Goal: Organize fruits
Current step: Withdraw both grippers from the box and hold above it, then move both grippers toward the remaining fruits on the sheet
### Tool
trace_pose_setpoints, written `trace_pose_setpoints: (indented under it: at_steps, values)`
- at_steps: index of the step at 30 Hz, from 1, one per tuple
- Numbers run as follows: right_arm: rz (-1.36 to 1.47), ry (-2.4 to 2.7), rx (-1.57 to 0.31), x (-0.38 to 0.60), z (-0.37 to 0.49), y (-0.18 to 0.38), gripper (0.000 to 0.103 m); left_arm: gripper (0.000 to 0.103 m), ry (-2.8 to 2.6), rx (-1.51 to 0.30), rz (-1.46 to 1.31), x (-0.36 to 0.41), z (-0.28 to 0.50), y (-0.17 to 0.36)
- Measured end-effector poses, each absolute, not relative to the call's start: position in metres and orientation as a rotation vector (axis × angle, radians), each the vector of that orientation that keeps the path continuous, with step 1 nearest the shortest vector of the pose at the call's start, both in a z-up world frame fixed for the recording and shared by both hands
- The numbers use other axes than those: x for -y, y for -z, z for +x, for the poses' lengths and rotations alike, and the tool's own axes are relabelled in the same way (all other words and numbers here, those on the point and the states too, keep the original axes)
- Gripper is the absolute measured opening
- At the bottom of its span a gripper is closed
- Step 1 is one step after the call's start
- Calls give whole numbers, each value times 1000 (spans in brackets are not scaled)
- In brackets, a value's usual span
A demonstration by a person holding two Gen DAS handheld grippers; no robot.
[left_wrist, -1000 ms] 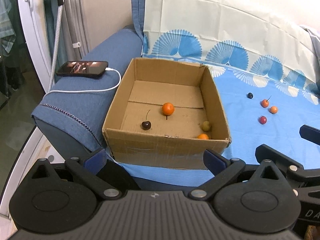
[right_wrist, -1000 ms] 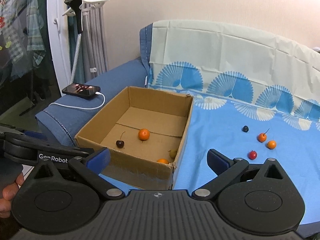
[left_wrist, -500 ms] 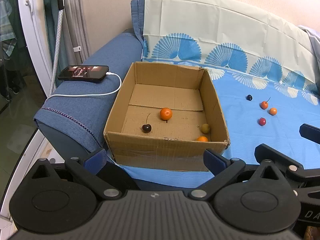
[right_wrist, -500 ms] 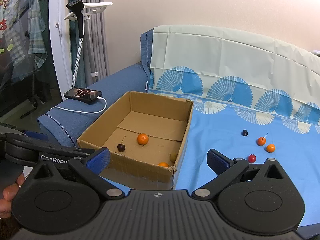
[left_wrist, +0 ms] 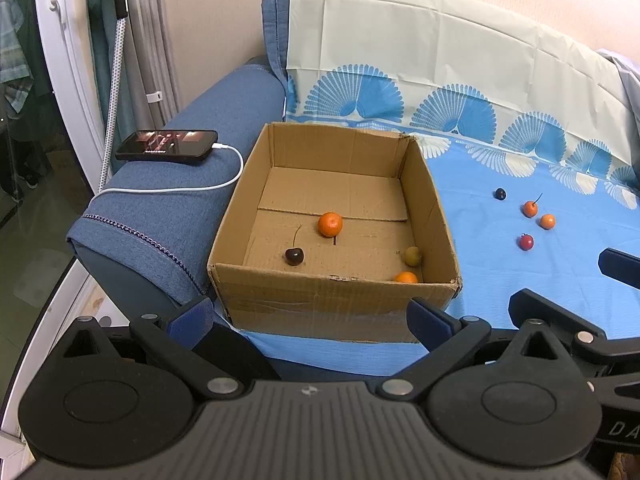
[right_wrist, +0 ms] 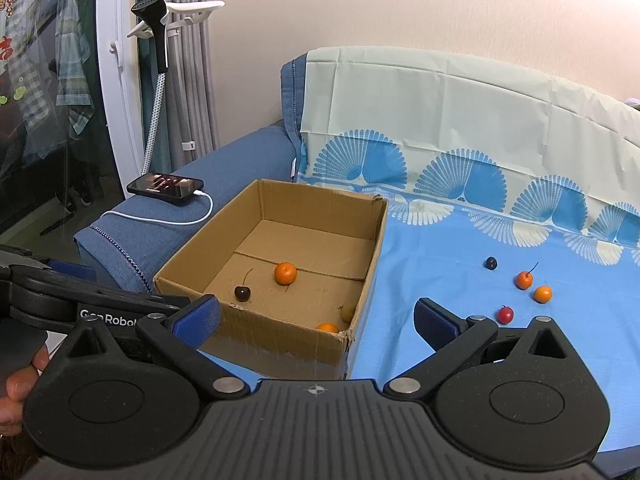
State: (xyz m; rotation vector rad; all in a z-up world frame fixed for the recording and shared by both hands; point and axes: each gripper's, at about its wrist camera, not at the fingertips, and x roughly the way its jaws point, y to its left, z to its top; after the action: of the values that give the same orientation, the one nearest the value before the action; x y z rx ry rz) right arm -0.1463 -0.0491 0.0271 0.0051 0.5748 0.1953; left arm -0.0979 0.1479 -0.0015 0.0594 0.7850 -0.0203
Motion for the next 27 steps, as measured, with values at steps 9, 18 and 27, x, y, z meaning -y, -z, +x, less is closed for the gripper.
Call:
trace_pose_setpoints:
  at_steps: [9,18,27]
  values:
    - [15,-196,-582,50,-144,-25,102,103,15,-790,68,-146,-97,3]
    - [42,-193,-587,57,-139,-20,102,103,16,-809,88,-140,-92,8]
    - [88,-173,-604,74,-128,-10,102,103,15,-825,107,-126,-78,7]
